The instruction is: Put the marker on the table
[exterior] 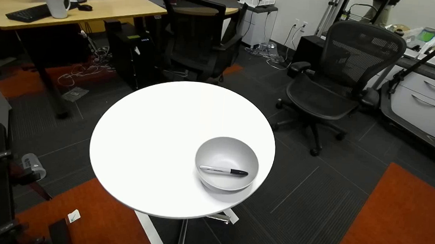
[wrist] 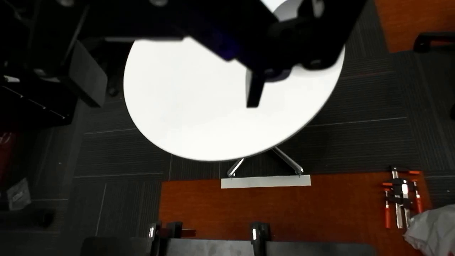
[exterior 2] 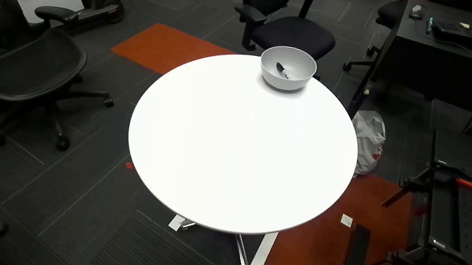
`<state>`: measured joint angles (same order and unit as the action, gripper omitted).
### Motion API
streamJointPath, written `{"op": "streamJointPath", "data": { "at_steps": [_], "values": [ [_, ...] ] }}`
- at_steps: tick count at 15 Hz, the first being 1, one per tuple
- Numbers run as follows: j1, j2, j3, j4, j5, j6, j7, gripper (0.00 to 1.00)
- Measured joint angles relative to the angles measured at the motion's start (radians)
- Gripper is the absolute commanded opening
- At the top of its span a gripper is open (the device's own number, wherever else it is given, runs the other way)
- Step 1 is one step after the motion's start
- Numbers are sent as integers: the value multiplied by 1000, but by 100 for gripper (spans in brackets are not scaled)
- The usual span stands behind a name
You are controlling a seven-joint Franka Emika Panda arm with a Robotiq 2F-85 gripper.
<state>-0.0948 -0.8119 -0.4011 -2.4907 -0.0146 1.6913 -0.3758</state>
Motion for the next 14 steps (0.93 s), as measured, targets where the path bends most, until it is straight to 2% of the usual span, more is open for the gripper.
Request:
{"op": "streamJointPath", "data": {
  "at_steps": [3, 9, 14],
  "values": [
    [1, 82, 16, 25, 37, 89, 92, 100],
    [63, 439, 34, 106, 131, 417, 357, 100],
    [23, 753, 131, 204, 171, 655, 566, 100]
  ]
}}
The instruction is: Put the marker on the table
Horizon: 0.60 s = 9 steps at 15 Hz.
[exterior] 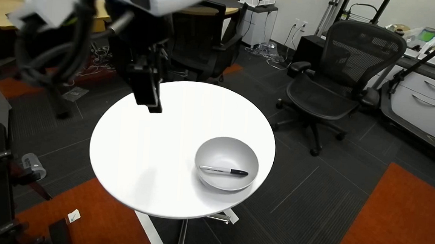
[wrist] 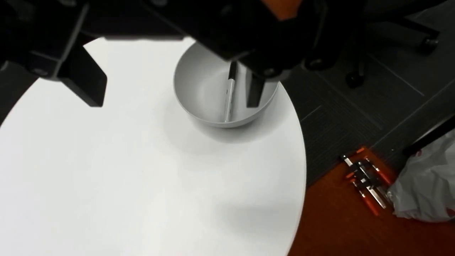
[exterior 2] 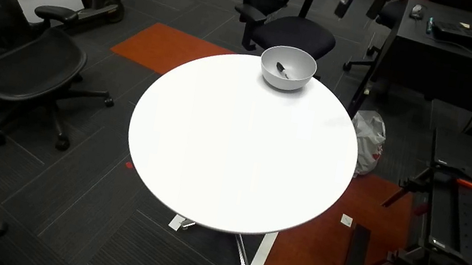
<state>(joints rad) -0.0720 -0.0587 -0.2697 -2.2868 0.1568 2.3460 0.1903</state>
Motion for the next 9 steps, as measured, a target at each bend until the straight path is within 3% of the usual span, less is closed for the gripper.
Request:
{"op": "streamJointPath", "data": {
  "at_steps": [3, 9],
  "values": [
    [-21, 147, 25, 68, -3, 84, 106, 100],
    [-44, 350, 26, 214, -3, 97, 168, 100]
  ]
}}
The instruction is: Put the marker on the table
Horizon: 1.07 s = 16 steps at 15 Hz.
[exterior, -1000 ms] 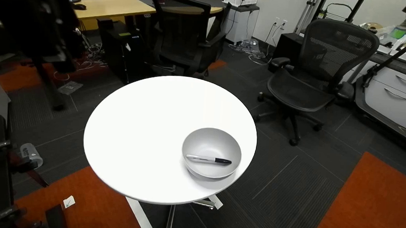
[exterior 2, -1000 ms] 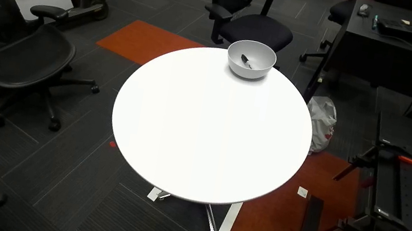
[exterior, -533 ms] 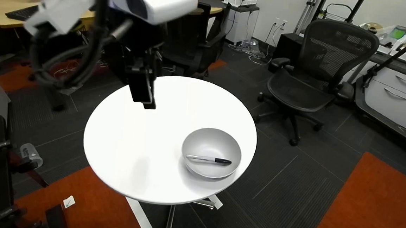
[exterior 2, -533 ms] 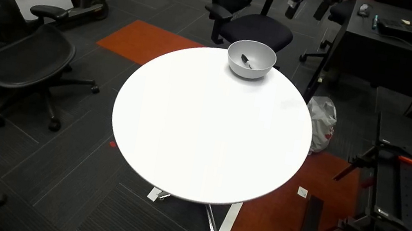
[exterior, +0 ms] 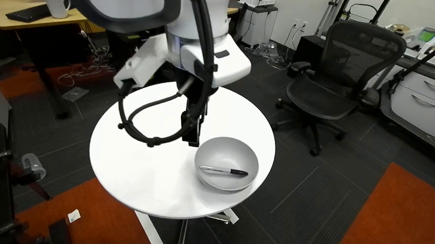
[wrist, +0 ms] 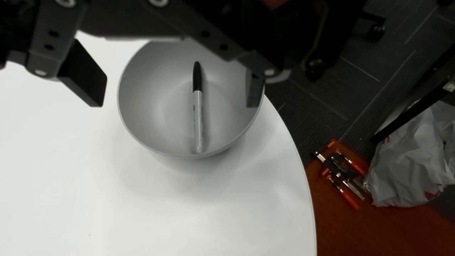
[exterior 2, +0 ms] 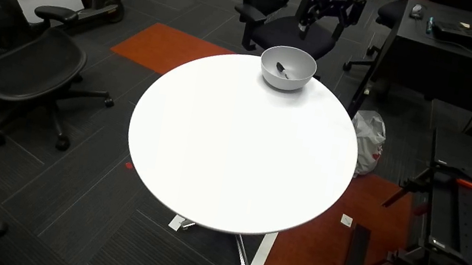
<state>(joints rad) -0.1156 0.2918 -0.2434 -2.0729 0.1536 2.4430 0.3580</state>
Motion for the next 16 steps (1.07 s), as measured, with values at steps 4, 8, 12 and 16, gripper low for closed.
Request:
{"op": "streamJointPath", "data": {
  "at_steps": [4, 8, 12, 16],
  "values": [
    [-8, 106, 0, 86, 0, 0, 0, 100],
    [-14, 208, 1, 158, 0, 5, 0, 100],
    [-27, 303, 6, 233, 0, 7, -1, 100],
    [-45, 388, 15, 319, 1, 8, -1, 100]
  ]
}}
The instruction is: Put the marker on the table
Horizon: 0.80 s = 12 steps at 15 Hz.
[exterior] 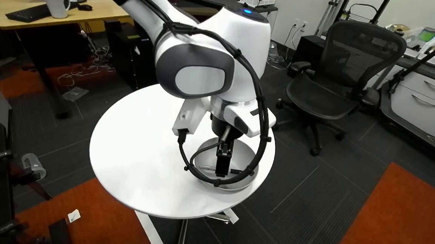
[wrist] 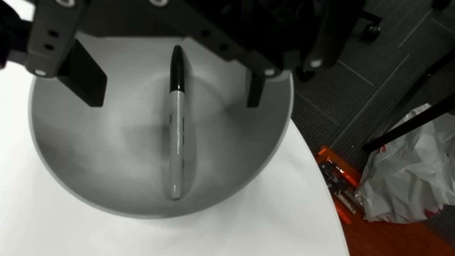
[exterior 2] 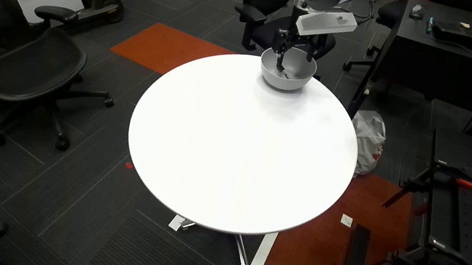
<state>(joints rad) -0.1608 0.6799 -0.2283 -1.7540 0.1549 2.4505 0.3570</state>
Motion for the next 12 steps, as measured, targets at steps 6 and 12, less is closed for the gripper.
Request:
{"op": "streamJointPath", "data": {
  "at_steps": [6, 12],
  "values": [
    [-24, 106, 11, 104, 0, 0, 0, 100],
    [-32, 182, 11, 170, 0, -2, 0, 59]
  ]
}}
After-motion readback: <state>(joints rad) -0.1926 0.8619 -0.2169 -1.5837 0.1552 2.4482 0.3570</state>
